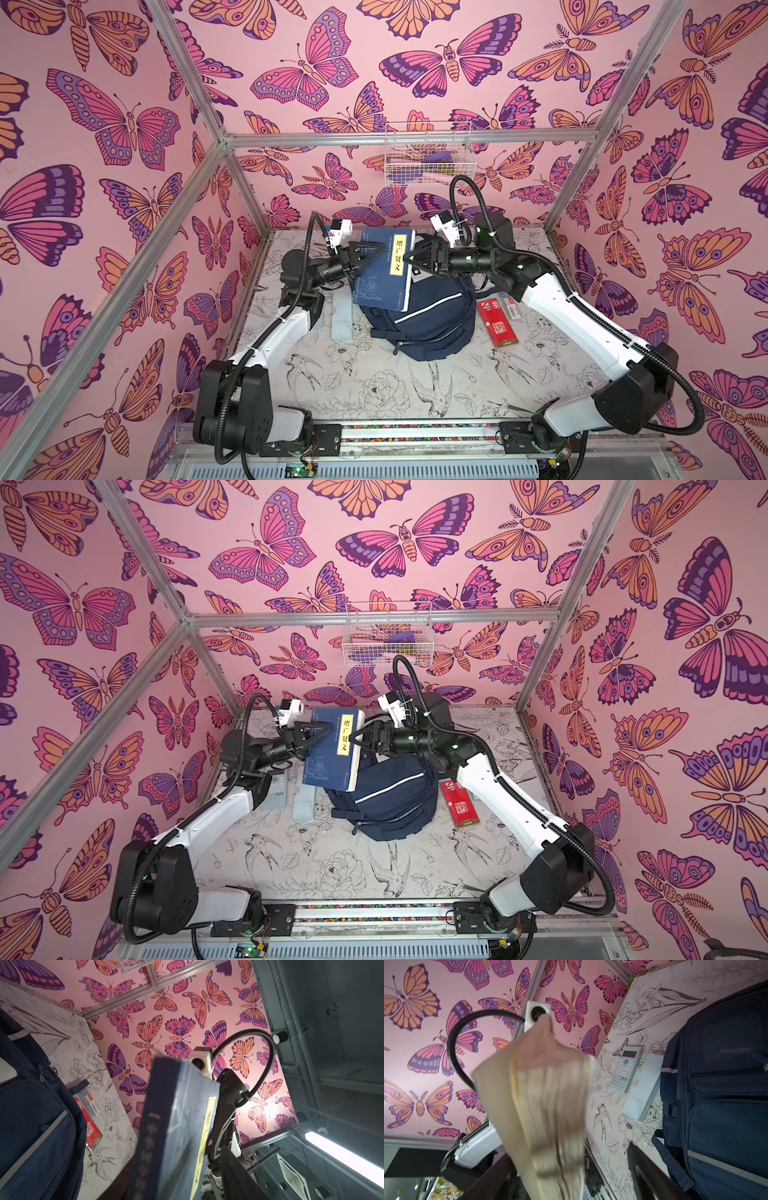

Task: Pack books, pencil case, and school supplies into a backpack
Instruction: Pick up the book from the middle-left of the table.

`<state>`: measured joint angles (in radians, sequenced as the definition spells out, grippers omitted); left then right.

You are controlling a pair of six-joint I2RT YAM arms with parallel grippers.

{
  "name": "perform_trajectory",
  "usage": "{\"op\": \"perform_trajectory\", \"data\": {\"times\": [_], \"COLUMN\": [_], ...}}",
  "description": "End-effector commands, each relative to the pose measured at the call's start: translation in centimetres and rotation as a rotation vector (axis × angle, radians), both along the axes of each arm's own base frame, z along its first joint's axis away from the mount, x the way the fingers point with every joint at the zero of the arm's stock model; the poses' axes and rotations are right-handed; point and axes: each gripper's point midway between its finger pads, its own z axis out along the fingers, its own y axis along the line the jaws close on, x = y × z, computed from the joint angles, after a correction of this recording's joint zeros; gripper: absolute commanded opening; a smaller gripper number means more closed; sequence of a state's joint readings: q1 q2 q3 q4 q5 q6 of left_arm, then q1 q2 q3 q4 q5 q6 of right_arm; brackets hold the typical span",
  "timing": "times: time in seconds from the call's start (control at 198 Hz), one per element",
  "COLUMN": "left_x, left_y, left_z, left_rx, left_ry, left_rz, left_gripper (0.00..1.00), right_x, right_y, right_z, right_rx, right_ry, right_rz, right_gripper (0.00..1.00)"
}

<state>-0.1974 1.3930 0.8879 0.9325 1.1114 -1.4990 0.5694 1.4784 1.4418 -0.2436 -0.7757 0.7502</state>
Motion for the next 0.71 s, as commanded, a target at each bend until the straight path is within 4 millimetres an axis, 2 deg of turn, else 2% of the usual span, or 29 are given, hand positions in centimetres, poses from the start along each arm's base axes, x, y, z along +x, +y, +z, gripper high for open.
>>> {"op": "perform_trajectory", "data": {"times": [0.0, 0.071, 0.202, 0.272, 0.388, 0.504, 0.524, 0.64, 0.701], "left_x": [-0.7, -0.8, -0.8, -0.6, -0.5, -0.4, -0.3, 0.5, 1.1], "left_y": [-0.7, -0.9, -1.1, -1.2, -1.2, -1.5, -1.5, -1.6, -1.4], "left_z": [1.1, 1.3, 1.4, 1.0, 0.8, 0.6, 0.6, -0.5, -2.0], "left_rx": [0.007, -0.004, -0.018, -0.021, -0.024, -0.016, -0.014, 0.052, 0.146], "left_ry": [-0.084, -0.091, -0.096, -0.084, -0.080, -0.088, -0.088, -0.069, -0.050], "left_rz": [-0.052, -0.062, -0.080, -0.081, -0.085, -0.098, -0.097, -0.051, 0.011], "left_gripper": [0.00, 0.00, 0.00, 0.00, 0.00, 0.00, 0.00, 0.42, 0.56], "right_x": [-1.5, -1.3, -1.3, -1.4, -1.5, -1.5, -1.4, 0.1, 1.5], "right_y": [0.3, 0.6, 0.9, 0.8, 0.4, 0.0, -0.1, -2.5, -5.1], "right_z": [1.0, 1.3, 1.4, 1.3, 1.3, 1.1, 1.1, -0.5, -2.4], "right_rx": [0.015, 0.045, 0.092, 0.090, 0.094, 0.079, 0.074, -0.021, -0.120], "right_ry": [-0.072, -0.069, -0.049, -0.045, -0.043, -0.037, -0.038, -0.014, 0.031], "right_rz": [0.099, 0.104, 0.116, 0.109, 0.099, 0.085, 0.078, -0.052, -0.175], "right_gripper": [0.86, 0.80, 0.57, 0.40, 0.25, 0.01, 0.00, 0.00, 0.00]}}
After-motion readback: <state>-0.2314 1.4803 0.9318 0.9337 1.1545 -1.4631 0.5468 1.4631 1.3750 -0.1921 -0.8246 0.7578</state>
